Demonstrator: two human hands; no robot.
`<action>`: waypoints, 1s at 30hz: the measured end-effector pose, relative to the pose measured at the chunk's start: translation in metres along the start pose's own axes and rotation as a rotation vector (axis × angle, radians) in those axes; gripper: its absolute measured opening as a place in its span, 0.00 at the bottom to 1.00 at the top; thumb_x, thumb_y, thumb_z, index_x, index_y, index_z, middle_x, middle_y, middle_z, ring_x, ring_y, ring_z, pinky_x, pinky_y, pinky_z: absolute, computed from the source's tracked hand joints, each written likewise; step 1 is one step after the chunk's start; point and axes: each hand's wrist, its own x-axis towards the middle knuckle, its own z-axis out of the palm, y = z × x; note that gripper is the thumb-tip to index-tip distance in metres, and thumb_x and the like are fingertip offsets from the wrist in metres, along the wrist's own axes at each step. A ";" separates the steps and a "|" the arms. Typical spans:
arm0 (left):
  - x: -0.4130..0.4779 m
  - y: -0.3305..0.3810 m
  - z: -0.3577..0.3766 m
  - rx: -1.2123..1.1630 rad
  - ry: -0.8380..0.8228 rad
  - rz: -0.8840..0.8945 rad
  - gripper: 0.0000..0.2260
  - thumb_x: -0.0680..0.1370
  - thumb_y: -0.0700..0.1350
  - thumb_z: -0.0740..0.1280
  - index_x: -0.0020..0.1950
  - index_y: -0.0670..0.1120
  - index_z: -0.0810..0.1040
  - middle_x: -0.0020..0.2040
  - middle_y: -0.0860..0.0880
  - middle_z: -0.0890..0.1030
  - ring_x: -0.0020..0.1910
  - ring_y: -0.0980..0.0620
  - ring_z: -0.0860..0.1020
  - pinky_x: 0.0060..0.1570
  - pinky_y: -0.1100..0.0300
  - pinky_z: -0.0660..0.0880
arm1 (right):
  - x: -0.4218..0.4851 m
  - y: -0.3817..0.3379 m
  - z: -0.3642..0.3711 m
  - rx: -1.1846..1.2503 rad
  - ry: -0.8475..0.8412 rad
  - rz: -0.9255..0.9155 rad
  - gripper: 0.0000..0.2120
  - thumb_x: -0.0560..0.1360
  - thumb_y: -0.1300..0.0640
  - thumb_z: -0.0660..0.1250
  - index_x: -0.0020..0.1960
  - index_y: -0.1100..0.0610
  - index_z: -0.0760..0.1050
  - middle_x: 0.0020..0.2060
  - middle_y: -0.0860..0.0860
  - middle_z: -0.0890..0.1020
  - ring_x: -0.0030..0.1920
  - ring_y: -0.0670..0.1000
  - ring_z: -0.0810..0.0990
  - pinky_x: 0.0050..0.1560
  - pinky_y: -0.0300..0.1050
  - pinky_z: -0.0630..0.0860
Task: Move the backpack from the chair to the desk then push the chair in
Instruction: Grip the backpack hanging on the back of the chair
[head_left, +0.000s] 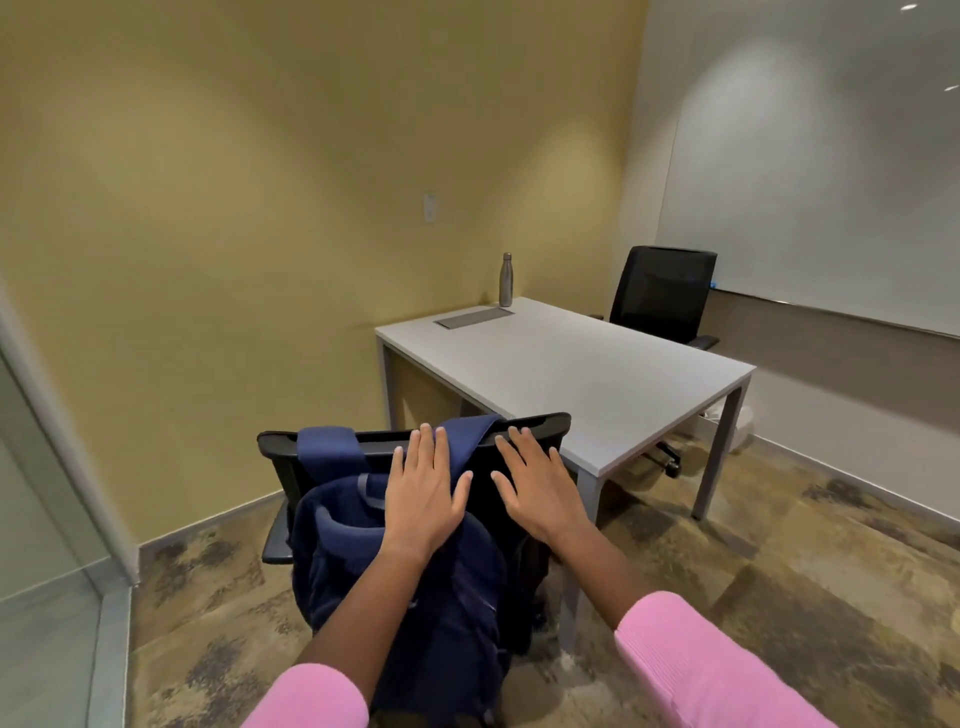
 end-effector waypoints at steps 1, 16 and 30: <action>0.004 0.006 0.001 0.006 -0.005 -0.020 0.29 0.81 0.55 0.49 0.75 0.40 0.46 0.77 0.40 0.51 0.77 0.44 0.50 0.75 0.50 0.48 | 0.004 0.008 -0.002 -0.003 -0.027 -0.023 0.25 0.80 0.50 0.50 0.74 0.55 0.52 0.76 0.52 0.54 0.76 0.51 0.47 0.74 0.56 0.48; 0.048 0.028 0.004 0.071 0.015 -0.121 0.21 0.80 0.55 0.51 0.61 0.40 0.68 0.59 0.41 0.75 0.59 0.43 0.70 0.61 0.53 0.62 | 0.059 0.039 -0.006 0.106 -0.123 -0.235 0.24 0.80 0.46 0.48 0.70 0.58 0.63 0.73 0.54 0.64 0.74 0.51 0.58 0.74 0.55 0.51; 0.114 0.038 0.016 -0.001 -0.203 -0.227 0.21 0.78 0.54 0.54 0.60 0.40 0.73 0.59 0.39 0.78 0.57 0.40 0.76 0.51 0.52 0.72 | 0.134 0.046 -0.009 0.347 -0.423 -0.142 0.23 0.80 0.46 0.44 0.55 0.54 0.75 0.62 0.59 0.77 0.61 0.59 0.73 0.59 0.49 0.66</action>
